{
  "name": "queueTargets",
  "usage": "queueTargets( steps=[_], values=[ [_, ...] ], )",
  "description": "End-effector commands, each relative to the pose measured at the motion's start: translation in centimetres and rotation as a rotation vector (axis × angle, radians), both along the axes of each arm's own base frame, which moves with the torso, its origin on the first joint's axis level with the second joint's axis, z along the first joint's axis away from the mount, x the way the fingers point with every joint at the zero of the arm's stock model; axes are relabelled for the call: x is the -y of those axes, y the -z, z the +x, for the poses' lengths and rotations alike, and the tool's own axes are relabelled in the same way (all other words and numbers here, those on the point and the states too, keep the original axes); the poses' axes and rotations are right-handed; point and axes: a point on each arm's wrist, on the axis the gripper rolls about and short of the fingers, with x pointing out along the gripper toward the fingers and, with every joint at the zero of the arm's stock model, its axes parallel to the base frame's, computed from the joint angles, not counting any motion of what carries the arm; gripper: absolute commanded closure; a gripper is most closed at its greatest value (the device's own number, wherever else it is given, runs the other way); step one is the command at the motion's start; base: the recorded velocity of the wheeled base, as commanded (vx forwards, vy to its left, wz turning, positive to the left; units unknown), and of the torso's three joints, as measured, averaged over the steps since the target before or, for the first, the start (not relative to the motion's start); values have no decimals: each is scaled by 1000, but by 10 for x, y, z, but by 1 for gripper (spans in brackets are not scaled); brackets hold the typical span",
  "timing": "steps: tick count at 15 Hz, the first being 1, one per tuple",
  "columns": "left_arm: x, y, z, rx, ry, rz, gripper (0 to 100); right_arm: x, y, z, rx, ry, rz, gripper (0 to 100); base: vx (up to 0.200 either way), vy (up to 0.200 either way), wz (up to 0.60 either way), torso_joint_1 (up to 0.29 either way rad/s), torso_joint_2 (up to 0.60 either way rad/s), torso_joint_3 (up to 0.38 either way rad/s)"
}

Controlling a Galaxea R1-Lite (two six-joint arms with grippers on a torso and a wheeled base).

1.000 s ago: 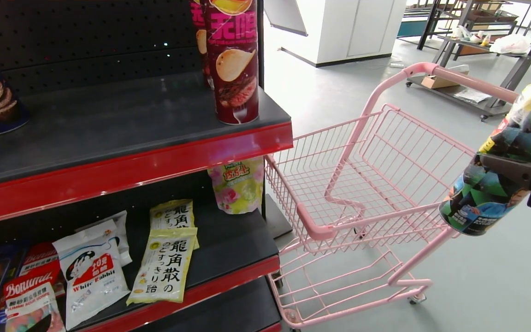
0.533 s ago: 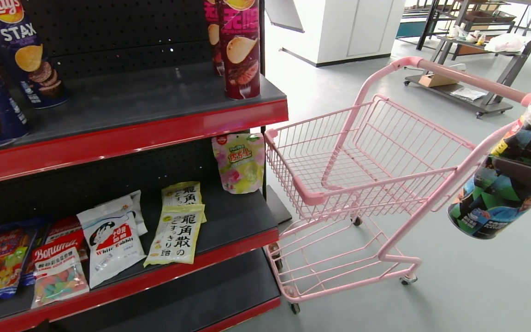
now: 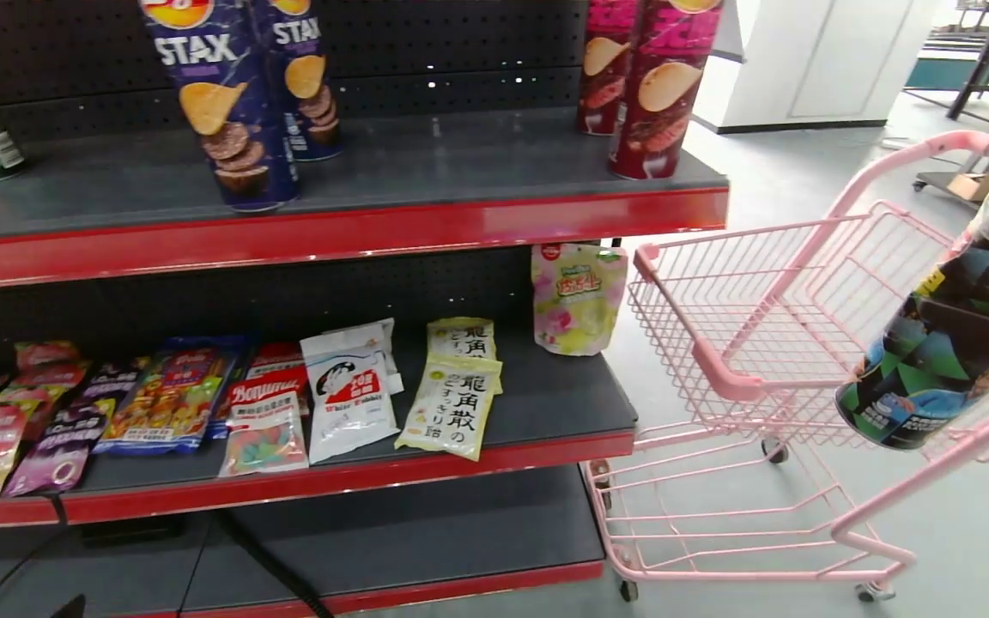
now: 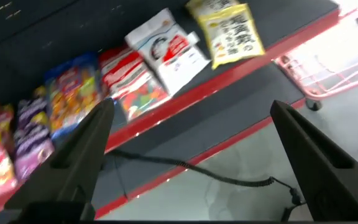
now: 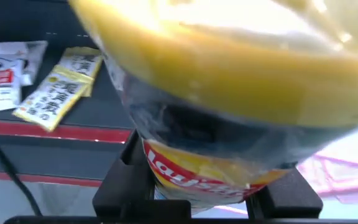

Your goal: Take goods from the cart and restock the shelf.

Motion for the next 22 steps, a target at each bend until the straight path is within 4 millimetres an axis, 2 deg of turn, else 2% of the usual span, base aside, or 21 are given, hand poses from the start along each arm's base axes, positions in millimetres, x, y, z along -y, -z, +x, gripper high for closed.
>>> queueTargets(
  steps=[1, 4, 8, 12, 14, 16, 18, 20, 22],
  values=[
    [0, 0, 0, -1, 0, 0, 0, 1, 3, -5, -2, -3, -2, 100, 0, 0, 0, 0, 0, 0],
    [0, 0, 0, -2, 3, 2, 0, 2, 7, -13, 0, -6, -10, 100, 0, 0, 0, 0, 0, 0],
    [0, 1, 0, 0, 6, 20, 0, 2, 7, -12, 1, -9, -13, 100, 0, 0, 0, 0, 0, 0],
    [0, 1, 0, -2, 9, 26, 0, 1, 8, -12, -2, -14, -14, 100, -200, 0, 0, 8, 2, -2],
    [0, 4, 0, -4, 12, 38, 0, 1, 7, -9, -7, -29, -12, 100, 0, 0, 0, 0, 0, 0],
    [0, 5, -1, -4, 17, 43, 0, -5, 2, -6, 0, -158, 9, 100, 0, 0, 0, 0, 0, 0],
    [0, 6, -1, -6, 20, 43, 0, -18, 0, -5, -12, -433, 49, 100, 0, 0, 0, 0, 0, 0],
    [0, 6, -2, -3, 20, 42, 0, -28, 5, -2, -43, -516, 44, 100, 0, 0, 0, 0, 0, 0],
    [-1, 6, -3, 4, 18, 39, 0, -38, 2, 3, -44, -569, 31, 100, 0, 0, 0, 0, 0, 0]
  ],
)
